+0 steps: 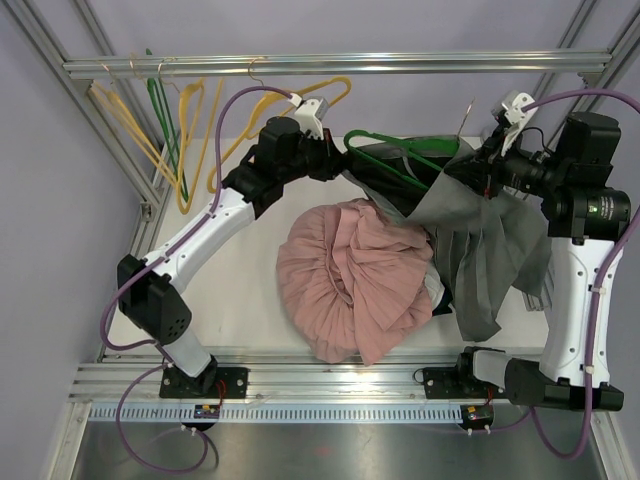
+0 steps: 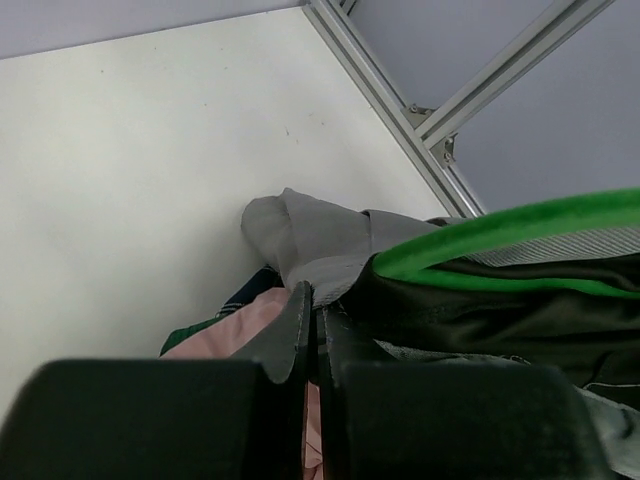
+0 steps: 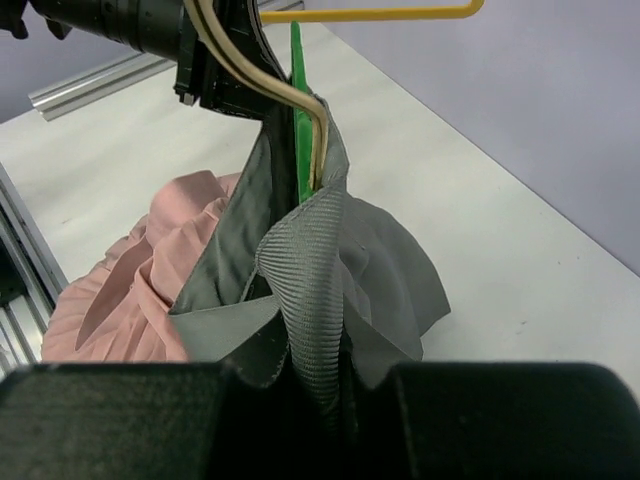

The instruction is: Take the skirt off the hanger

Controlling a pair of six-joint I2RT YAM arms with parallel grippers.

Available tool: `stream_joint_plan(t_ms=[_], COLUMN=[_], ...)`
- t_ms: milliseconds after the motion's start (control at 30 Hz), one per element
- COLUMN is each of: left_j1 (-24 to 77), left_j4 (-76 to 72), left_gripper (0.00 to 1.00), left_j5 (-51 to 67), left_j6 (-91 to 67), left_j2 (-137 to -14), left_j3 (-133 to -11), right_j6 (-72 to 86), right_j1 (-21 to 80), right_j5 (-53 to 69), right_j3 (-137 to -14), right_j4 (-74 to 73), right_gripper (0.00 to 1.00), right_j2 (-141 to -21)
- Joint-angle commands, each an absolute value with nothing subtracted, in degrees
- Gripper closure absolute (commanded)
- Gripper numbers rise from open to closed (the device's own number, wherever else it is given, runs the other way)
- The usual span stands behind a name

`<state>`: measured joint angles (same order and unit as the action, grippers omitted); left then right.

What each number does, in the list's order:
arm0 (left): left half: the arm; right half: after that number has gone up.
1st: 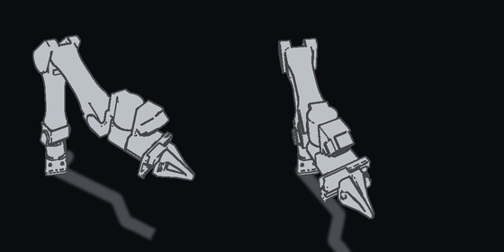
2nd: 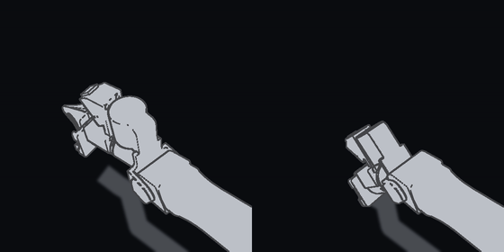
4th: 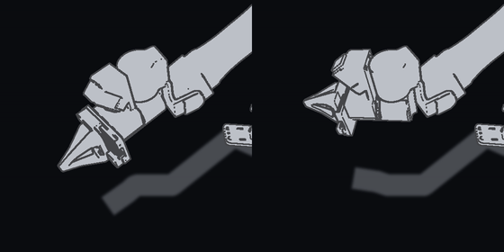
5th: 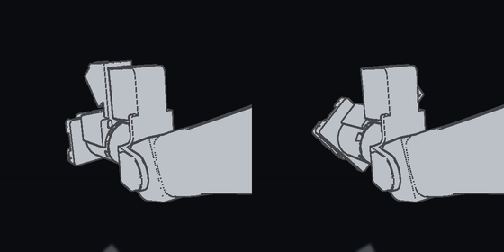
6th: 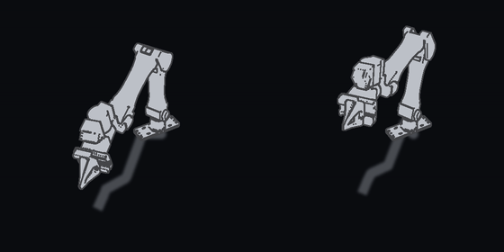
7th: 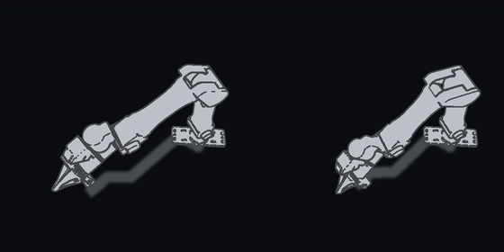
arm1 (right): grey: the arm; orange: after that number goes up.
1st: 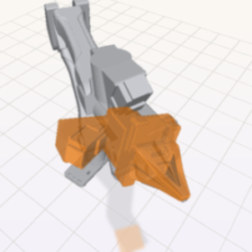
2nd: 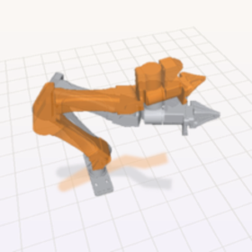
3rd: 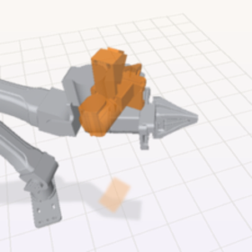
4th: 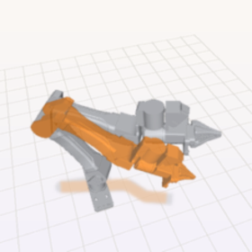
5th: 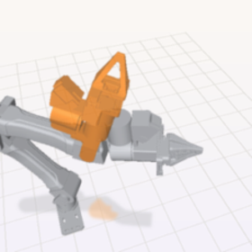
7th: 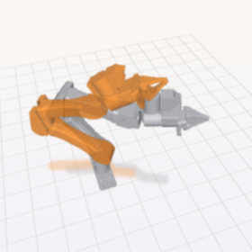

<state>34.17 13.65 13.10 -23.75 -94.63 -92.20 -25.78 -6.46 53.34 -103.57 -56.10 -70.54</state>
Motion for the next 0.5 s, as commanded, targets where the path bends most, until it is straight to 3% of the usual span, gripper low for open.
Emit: stream_joint_plan(t_ms=[0,200,333,367,467], left_j1=[32.08,32.08,32.08,32.08,32.17], left_j4=[14.94,15.73,12.40,10.74,8.10], left_gripper=[1.00,1.00,0.99,0.96,0.68], left_j5=[12.91,14.76,16.08,16.52,18.01], left_j6=[-20.57,-18.63,-18.63,-18.20,-17.23], left_j2=[-93.60,-93.78,-92.29,-91.42,-90.00], left_j3=[-90.79,-90.35,-89.04,-88.86,-88.94], right_j6=[-18.57,-9.23,-13.69,-17.54,-24.75], right_j1=[-7.65,-7.65,-7.65,-7.65,-7.65], right_j5=[57.13,55.90,53.09,52.39,49.31], right_j3=[-103.19,-99.67,-100.19,-100.54,-101.25], right_j4=[-41.60,-29.36,-32.86,-36.53,-42.25], right_gripper=[1.00,1.00,1.00,1.00,1.00], right_j2=[-66.36,-64.34,-66.96,-67.41,-69.16])
